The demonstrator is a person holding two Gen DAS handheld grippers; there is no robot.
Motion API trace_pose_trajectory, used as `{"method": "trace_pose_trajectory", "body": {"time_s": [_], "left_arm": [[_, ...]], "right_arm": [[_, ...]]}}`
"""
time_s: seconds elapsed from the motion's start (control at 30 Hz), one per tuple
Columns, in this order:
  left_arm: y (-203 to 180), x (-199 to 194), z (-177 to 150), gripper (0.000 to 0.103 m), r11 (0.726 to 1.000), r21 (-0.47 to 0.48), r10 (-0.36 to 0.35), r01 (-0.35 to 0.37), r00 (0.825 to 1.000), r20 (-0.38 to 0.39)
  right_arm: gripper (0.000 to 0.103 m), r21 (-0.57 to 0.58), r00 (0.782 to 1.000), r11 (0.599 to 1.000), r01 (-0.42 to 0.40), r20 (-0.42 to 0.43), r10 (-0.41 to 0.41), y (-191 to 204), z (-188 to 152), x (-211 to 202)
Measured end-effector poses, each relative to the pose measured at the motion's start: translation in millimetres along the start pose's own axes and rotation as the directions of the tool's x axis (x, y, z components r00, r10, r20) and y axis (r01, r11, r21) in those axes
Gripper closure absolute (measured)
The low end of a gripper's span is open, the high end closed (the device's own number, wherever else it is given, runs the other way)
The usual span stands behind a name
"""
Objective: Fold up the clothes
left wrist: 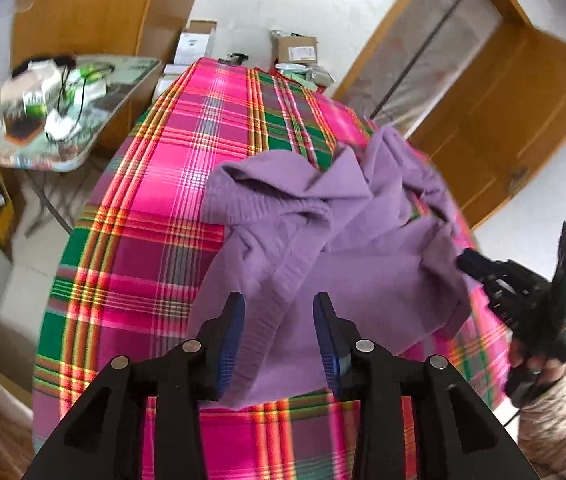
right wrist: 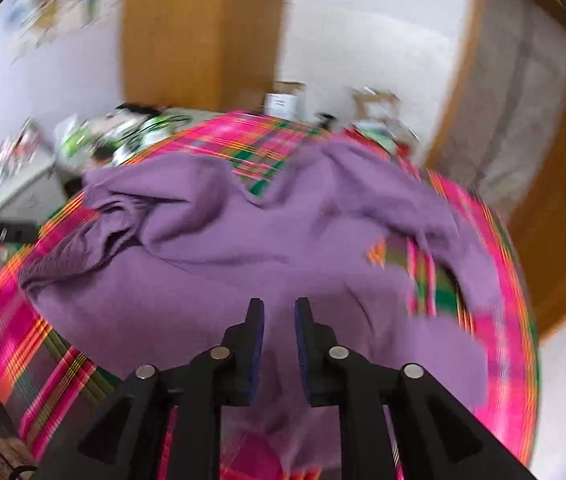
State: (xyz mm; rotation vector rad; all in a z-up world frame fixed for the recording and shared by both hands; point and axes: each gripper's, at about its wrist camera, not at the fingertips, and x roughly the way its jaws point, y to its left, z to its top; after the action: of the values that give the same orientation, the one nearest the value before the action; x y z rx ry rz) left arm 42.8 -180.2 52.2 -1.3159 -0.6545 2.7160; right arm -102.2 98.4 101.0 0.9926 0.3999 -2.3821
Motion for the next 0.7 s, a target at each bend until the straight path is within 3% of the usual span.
{"method": "trace_pose_trajectory", "body": {"time_s": [0.03,0.1,0.23,0.4,0.6,0.7], "left_arm": [[-1.6,0.8,-2.2,0.066,1.000,0.011,0.002,-0.002,1.000,0.000],[-4.1,3.3,-5.2,0.066,0.999,0.029,0.013,-0.013,1.000,-0.014],[-5.8,10.3,-7.3,0.066,0.997,0.051,0.059,-0.057,0.998,-0.028],[-1.1,18.2,-11.3,0.066,0.996,0.024,0.083,-0.082,0.995,-0.053],[4.6,25.9,-12.5,0.066,0.995,-0.005,0.097,-0.098,0.993,-0.071],[8.8,25.5,-12.1,0.066,0.993,-0.024,0.111,-0.112,0.992,-0.066]], "right_arm": [[0.069,0.056,1.000,0.998,0.002,0.003,-0.002,-9.8,-7.7,-2.6],[0.062,0.157,1.000,0.987,-0.016,0.014,0.014,-28.1,-22.0,-6.0],[0.059,0.212,0.999,0.977,-0.036,0.016,0.033,-40.9,-29.0,-4.0],[0.053,0.226,0.997,0.972,-0.067,0.054,0.057,-53.0,-1.5,9.2],[0.051,0.267,0.993,0.958,-0.101,-0.025,0.112,-64.6,28.4,57.6],[0.050,0.362,0.992,0.929,-0.076,-0.067,0.107,-76.7,32.5,75.4]]}}
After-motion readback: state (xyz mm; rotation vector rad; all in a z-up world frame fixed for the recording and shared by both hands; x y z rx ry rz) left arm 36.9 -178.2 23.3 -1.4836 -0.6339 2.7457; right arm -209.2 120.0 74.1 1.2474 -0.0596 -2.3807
